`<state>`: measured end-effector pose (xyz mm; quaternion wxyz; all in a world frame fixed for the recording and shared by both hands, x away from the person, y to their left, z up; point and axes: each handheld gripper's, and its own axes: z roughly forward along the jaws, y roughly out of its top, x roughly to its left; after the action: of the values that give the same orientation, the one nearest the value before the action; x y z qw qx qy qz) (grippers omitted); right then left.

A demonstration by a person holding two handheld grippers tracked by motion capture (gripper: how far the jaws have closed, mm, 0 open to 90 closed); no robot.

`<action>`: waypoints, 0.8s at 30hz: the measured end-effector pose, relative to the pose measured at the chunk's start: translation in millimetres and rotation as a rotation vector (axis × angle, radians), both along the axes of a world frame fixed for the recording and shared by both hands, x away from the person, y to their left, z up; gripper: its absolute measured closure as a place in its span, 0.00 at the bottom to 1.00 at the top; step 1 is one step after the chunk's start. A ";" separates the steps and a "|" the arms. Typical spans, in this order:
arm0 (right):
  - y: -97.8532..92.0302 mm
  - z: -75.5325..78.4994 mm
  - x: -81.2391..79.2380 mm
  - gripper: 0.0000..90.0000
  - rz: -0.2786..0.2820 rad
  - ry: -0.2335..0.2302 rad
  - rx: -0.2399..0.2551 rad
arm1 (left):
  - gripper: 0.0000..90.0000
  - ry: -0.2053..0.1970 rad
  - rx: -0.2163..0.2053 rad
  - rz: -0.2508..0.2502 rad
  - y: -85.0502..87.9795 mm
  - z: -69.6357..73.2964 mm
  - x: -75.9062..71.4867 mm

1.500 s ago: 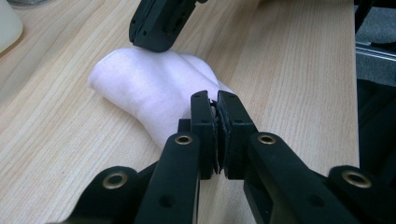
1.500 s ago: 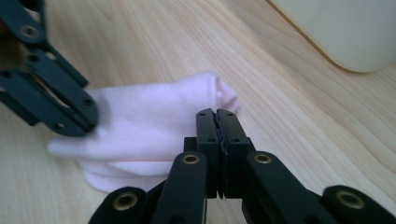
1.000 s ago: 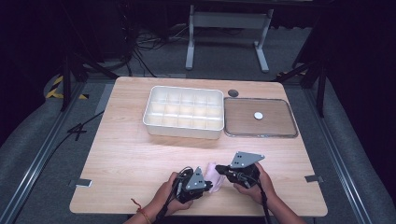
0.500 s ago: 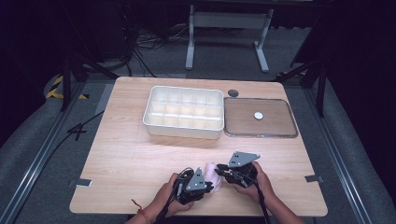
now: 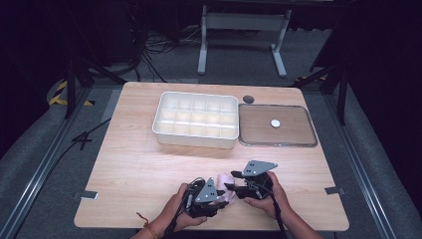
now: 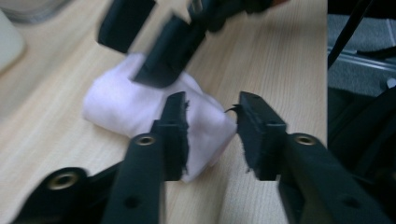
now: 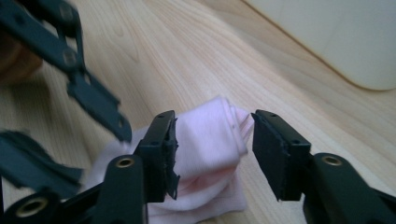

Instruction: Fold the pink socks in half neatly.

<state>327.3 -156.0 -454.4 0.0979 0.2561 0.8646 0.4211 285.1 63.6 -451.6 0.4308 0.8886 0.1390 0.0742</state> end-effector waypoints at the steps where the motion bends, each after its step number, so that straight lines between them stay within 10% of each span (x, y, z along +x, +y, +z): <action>1: 1.0 -1.2 -0.1 0.52 0.003 0.011 -0.004 | 0.61 0.000 0.000 0.000 0.0 0.0 0.0; 10: 3.5 -8.7 1.9 0.42 -0.022 0.054 -0.043 | 0.41 -0.043 -0.052 0.140 49.3 33.4 1.2; 20: -0.6 -22.5 15.7 0.35 0.019 0.172 0.003 | 0.31 -0.001 0.121 0.256 105.5 7.9 10.2; 24: 3.0 -21.5 15.5 0.54 0.076 0.207 0.016 | 0.28 0.031 0.181 0.281 126.2 -5.3 11.2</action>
<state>342.9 -153.0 -475.9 -0.0098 0.2659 0.8758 0.4026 296.3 189.7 -456.9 0.3323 0.8966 0.2613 0.1323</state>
